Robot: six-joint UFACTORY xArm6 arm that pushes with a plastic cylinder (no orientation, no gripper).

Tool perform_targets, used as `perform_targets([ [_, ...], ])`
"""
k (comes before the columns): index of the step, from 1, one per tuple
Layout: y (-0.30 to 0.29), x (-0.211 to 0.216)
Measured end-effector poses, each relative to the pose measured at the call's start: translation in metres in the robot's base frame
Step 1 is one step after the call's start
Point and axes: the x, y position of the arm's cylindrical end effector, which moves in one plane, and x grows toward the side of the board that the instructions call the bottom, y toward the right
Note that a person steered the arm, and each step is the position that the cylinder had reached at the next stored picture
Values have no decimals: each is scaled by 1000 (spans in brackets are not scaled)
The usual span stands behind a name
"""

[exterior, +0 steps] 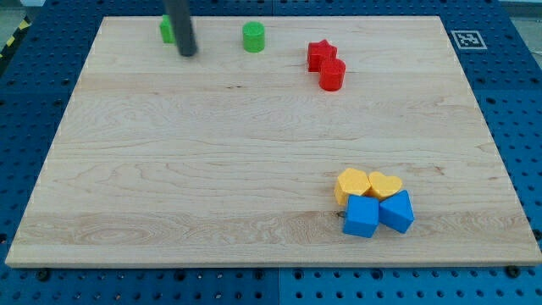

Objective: Push the green blocks slightly towards top left

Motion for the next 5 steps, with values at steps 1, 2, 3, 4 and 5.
perform_targets([
  [1,79,-1],
  [2,133,-19],
  [3,122,-25],
  [4,76,-26],
  [5,40,-45],
])
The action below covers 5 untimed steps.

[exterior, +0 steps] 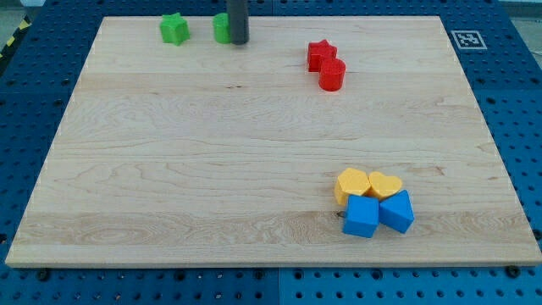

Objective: Push the green blocks slightly towards top left

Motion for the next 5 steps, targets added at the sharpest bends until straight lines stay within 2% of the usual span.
perform_targets([
  [1,23,-6],
  [2,77,-19],
  [3,68,-40],
  [5,-27,-9],
])
